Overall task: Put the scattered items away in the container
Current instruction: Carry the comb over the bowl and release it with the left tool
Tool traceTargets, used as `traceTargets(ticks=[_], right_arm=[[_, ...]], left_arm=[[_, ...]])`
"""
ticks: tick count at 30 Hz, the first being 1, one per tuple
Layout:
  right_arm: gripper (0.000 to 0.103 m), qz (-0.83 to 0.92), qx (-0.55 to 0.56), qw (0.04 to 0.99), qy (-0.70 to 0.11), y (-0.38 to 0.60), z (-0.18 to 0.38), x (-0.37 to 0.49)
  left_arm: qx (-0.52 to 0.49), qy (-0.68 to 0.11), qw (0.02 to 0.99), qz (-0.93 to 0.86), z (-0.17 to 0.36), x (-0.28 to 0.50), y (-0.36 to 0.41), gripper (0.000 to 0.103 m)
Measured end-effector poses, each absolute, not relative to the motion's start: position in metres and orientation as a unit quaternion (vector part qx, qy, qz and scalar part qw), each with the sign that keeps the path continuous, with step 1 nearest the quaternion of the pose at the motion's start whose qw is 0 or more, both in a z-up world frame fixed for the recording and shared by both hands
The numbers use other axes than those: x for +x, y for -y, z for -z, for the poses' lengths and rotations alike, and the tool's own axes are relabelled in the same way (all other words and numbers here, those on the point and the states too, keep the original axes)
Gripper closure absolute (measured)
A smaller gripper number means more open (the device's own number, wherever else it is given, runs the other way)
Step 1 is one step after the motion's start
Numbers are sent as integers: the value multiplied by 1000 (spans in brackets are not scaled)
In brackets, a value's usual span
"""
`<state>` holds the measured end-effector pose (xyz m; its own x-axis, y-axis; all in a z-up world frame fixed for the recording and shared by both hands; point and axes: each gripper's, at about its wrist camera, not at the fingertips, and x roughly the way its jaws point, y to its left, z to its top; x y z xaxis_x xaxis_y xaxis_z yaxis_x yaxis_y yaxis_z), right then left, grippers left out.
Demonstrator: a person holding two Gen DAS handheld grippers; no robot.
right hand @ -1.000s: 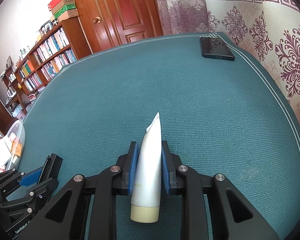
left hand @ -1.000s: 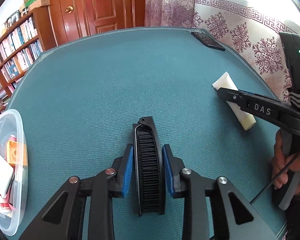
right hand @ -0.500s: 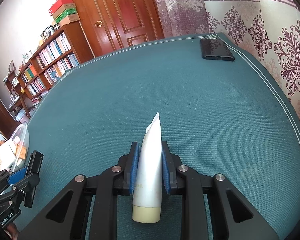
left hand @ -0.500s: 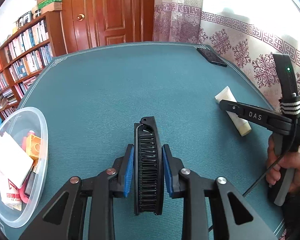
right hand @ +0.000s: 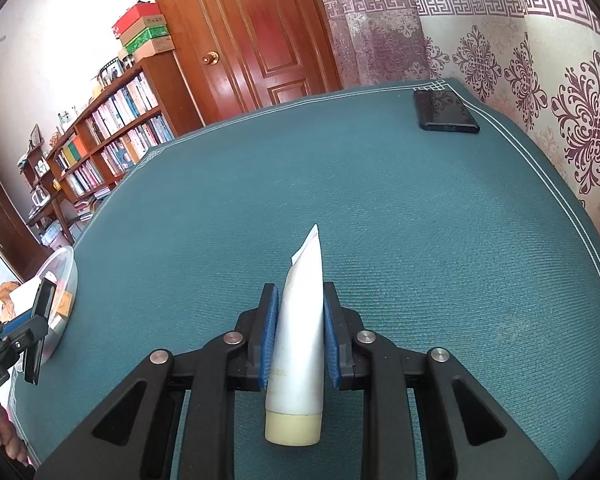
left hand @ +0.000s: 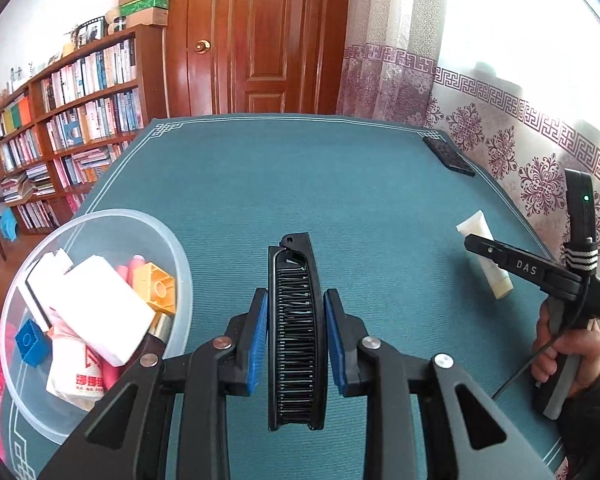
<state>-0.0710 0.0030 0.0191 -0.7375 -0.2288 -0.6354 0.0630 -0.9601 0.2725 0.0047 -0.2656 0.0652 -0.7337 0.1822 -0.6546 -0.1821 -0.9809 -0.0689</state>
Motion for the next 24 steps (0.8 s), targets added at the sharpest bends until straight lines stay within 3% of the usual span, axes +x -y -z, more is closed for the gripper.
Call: traceTargets(ticks=[24], right_arm=[[80, 913, 344, 167, 140, 85, -48, -48]], left_arm=[[-328, 57, -1, -943, -72, -2, 390, 72]])
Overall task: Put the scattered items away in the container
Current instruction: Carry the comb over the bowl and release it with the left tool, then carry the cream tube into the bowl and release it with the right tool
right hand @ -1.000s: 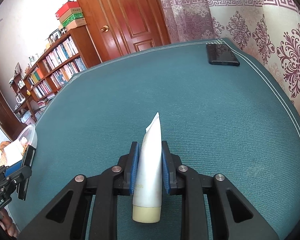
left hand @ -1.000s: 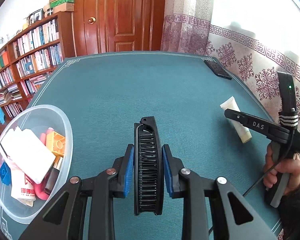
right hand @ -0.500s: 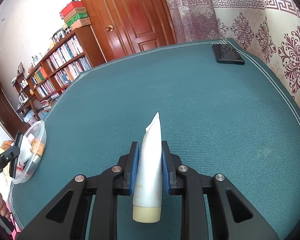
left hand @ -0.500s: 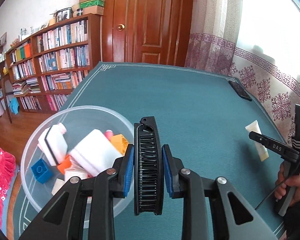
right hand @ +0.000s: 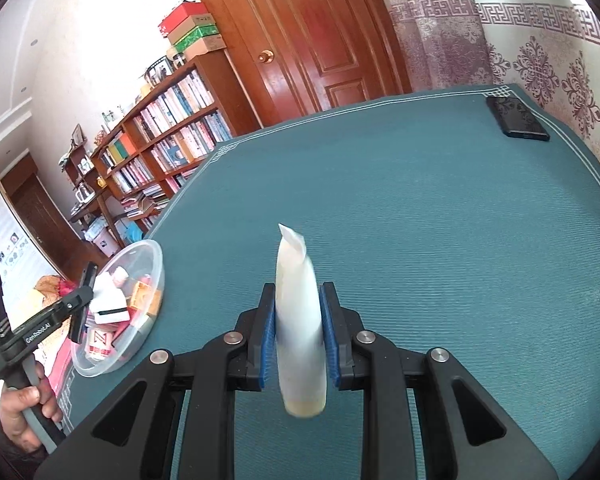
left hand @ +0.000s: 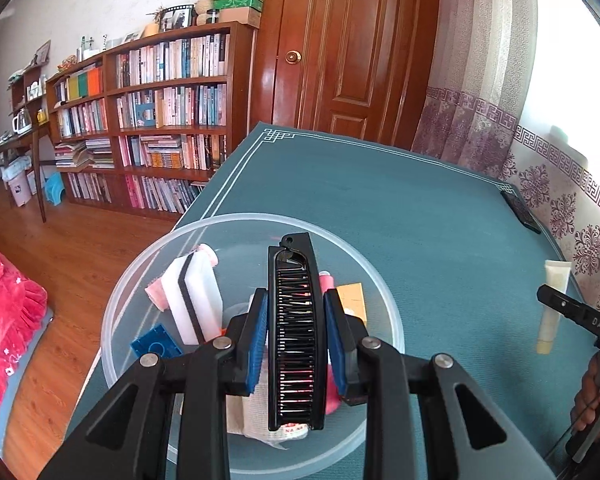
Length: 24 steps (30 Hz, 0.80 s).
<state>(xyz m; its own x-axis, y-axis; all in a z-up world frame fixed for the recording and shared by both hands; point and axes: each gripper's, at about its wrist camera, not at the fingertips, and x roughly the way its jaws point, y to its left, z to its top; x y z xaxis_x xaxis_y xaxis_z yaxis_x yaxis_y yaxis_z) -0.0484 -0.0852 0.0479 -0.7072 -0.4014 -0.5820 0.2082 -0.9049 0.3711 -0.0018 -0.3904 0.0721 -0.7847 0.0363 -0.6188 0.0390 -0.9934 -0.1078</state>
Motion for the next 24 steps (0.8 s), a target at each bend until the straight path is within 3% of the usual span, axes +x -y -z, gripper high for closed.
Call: traceTargets(ticks=[9, 17, 18, 22, 24], right_arm=[[84, 908, 331, 234, 107, 164, -69, -53], [83, 898, 382, 203, 83, 171, -48, -61], [83, 892, 396, 201, 82, 172, -41, -62], [78, 886, 420, 189, 64, 182, -21, -60], [78, 885, 423, 185, 56, 185, -18, -60]], left_arm=[[331, -70, 9, 941, -64, -5, 418, 72], [334, -85, -10, 939, -61, -5, 431, 71], [335, -90, -14, 938, -60, -6, 433, 69], [329, -100, -21, 939, -62, -5, 436, 42], [322, -100, -21, 941, -65, -2, 438, 37]])
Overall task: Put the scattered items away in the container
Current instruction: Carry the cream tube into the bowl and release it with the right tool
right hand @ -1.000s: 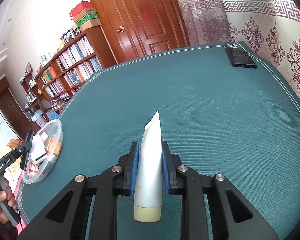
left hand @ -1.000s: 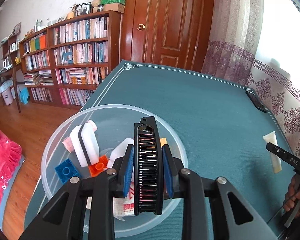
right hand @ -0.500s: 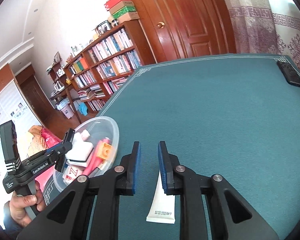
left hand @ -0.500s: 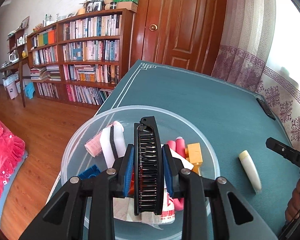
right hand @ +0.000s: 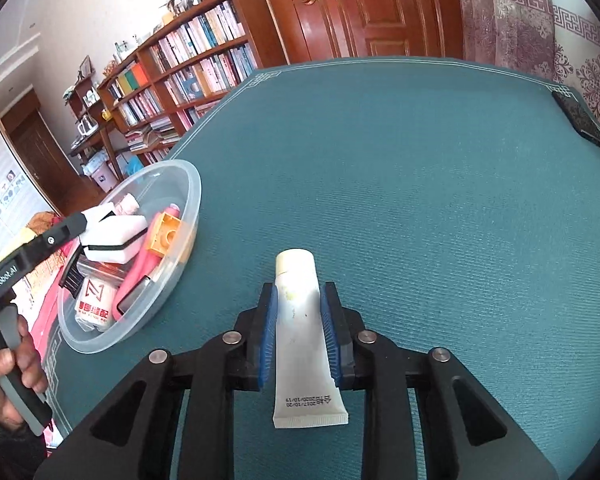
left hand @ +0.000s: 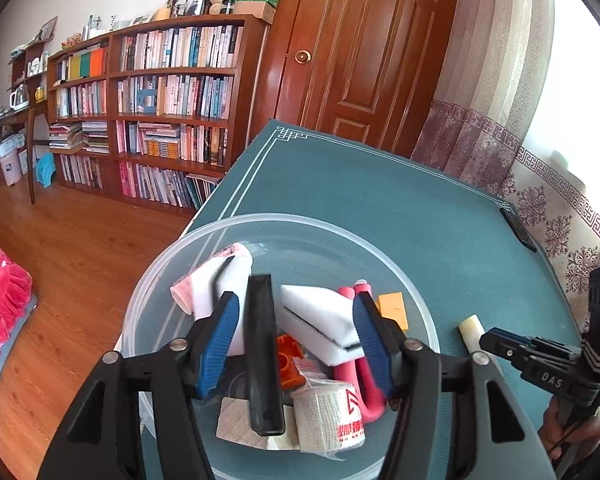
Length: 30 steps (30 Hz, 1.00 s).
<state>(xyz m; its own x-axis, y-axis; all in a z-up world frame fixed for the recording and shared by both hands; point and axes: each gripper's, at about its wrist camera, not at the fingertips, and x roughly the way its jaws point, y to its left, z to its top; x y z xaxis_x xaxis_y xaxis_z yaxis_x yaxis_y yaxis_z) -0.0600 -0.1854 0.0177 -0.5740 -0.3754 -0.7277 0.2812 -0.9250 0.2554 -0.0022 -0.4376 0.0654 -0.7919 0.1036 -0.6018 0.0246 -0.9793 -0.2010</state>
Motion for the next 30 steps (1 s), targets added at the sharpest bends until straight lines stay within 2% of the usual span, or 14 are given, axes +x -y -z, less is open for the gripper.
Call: traceTargets(ticks=[8, 16, 30], right_arm=[[74, 880, 436, 187, 35, 195, -10, -59], [76, 886, 426, 182, 23, 196, -9, -54], [76, 896, 368, 243, 45, 247, -61, -61]], left_arm=[[-313, 102, 21, -944, -73, 1, 444, 30], [-316, 102, 14, -943, -73, 2, 450, 26], [-309, 110, 1, -945, -77, 8, 470, 23]])
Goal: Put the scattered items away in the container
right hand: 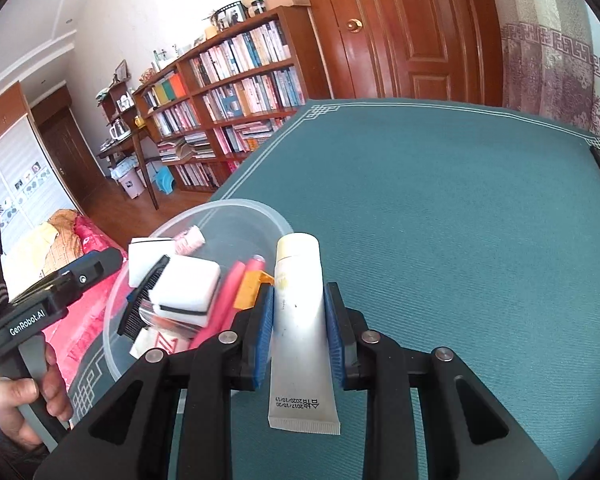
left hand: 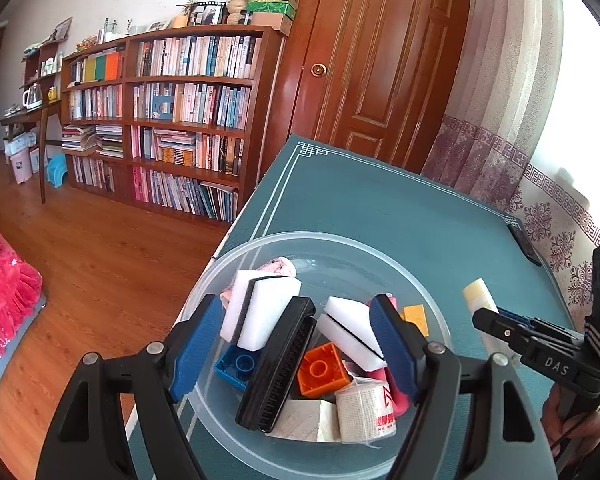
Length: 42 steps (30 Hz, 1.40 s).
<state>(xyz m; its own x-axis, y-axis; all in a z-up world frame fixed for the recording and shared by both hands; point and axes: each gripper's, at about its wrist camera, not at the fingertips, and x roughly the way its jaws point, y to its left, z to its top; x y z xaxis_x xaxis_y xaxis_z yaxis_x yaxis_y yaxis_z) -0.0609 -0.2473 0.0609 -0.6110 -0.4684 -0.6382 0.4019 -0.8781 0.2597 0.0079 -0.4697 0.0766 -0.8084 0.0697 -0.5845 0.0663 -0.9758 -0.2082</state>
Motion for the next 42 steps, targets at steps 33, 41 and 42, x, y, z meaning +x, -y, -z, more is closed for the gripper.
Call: traceTargets(ticks=[33, 41, 42], right_arm=[[60, 889, 362, 278, 44, 280, -56, -43], [56, 905, 338, 256, 40, 256, -66, -12], [55, 908, 332, 253, 38, 255, -68, -7]], left_arm=[[-306, 76, -24, -949, -79, 21, 476, 20], [-285, 30, -53, -957, -87, 40, 456, 0], [-281, 22, -56, -958, -89, 42, 452, 0]])
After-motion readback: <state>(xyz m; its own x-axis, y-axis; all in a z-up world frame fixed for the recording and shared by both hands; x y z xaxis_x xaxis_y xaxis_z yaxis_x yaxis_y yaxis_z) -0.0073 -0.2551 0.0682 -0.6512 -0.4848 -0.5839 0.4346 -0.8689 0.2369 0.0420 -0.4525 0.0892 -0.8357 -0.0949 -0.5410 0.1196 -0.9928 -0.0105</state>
